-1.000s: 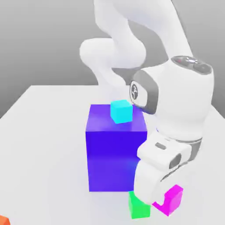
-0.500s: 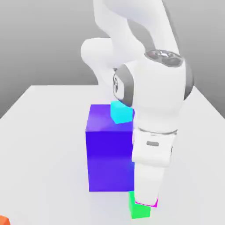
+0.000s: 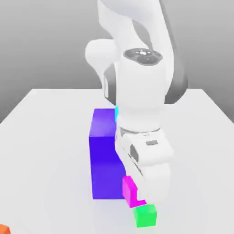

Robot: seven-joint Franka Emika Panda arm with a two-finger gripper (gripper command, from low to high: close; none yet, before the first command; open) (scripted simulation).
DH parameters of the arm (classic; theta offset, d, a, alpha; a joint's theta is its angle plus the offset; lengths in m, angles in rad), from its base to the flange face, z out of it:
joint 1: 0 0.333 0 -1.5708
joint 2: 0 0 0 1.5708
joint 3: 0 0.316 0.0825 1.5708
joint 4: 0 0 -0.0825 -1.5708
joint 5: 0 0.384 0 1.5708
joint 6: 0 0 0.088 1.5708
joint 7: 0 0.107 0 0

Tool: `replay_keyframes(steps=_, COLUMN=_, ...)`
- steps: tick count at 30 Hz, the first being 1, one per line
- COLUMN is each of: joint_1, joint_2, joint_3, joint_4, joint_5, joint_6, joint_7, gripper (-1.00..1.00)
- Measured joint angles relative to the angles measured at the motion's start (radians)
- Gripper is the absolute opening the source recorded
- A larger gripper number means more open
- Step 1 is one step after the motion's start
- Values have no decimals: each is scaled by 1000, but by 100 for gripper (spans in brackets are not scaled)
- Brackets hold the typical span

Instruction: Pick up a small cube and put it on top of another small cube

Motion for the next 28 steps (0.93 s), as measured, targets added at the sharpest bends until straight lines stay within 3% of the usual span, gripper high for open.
replay_keyframes(steps=14, joint_1=-40, joint_2=-41, joint_3=65, joint_4=-88, joint_5=70, joint_6=6, joint_7=-664, gripper=-100)
replay_keyframes(steps=18, joint_1=9, joint_2=1, joint_3=77, joint_4=-86, joint_5=-5, joint_6=27, joint_7=-682, gripper=-100)
replay_keyframes(steps=25, joint_1=76, joint_2=148, joint_3=-26, joint_4=-71, joint_5=-202, joint_6=129, joint_7=-544, gripper=-100)
replay_keyframes(steps=26, joint_1=88, joint_2=167, joint_3=-43, joint_4=-69, joint_5=-224, joint_6=142, joint_7=-529, gripper=100)
replay_keyframes(steps=28, joint_1=88, joint_2=167, joint_3=-43, joint_4=-69, joint_5=-224, joint_6=142, joint_7=-529, gripper=100)
